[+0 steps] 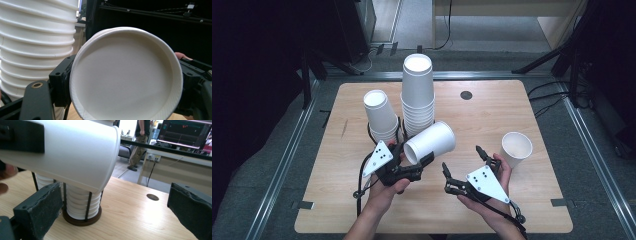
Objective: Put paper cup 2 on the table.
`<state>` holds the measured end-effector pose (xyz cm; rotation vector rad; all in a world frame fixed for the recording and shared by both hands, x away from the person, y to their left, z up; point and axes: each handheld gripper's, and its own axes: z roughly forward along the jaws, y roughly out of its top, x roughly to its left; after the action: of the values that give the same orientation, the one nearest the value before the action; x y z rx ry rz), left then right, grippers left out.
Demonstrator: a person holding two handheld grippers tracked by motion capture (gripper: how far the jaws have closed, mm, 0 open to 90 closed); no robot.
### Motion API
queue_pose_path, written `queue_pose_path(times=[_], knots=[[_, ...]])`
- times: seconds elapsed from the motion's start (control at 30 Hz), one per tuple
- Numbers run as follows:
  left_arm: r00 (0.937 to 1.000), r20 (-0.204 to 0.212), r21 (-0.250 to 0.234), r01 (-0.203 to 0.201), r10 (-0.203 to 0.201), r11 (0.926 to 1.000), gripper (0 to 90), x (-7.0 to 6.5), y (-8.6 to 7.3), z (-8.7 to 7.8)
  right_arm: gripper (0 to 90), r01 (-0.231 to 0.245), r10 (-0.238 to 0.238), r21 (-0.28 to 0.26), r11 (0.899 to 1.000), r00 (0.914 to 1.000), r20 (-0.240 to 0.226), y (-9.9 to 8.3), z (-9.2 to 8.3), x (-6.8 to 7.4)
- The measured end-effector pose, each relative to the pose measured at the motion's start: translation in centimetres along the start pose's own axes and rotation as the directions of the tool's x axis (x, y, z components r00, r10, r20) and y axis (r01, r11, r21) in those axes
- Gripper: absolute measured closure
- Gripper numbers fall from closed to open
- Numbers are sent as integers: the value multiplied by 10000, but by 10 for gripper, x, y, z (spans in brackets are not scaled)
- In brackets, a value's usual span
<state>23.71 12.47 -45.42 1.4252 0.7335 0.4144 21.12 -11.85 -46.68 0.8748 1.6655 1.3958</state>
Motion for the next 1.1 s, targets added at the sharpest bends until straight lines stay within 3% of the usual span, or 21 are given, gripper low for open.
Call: queue_pose_path(times=[0.23, 0.4, 0.57, 0.8, 0.97, 1.07, 1.1], knots=[[9999, -70, -326, 75, -77, 9994, 221, 0, -1, 0, 0, -1187, 1188, 38, 9929, 9928, -180, 5, -2, -3], [9998, -118, -430, 139, -145, 9990, 220, 2, -1, -1, 1, -2004, 2005, 72, 9797, 9793, -262, 8, -3, -5], [9999, -152, -508, 73, -81, 9987, 220, 0, -3, 0, 3, -2787, 2787, 70, 9604, 9594, -426, 11, -4, -8], [9997, -210, -570, 65, -77, 9984, 221, -2, -6, 3, 16, -4032, 4028, -19, 9151, 9144, -410, 15, -6, -8], [9998, -176, -622, 61, -72, 9980, 221, -3, -8, 4, 29, -4924, 4932, 296, 8699, 8676, -638, 17, -7, -11], [9998, -183, -627, -59, 47, 9980, 221, -5, -11, 6, 22, -5245, 5275, 565, 8495, 8460, -778, 17, -7, -9], [9999, -152, -619, -45, 35, 9981, 221, -5, -11, 6, 16, -5424, 5457, 597, 8380, 8339, -829, 17, -7, -9]])
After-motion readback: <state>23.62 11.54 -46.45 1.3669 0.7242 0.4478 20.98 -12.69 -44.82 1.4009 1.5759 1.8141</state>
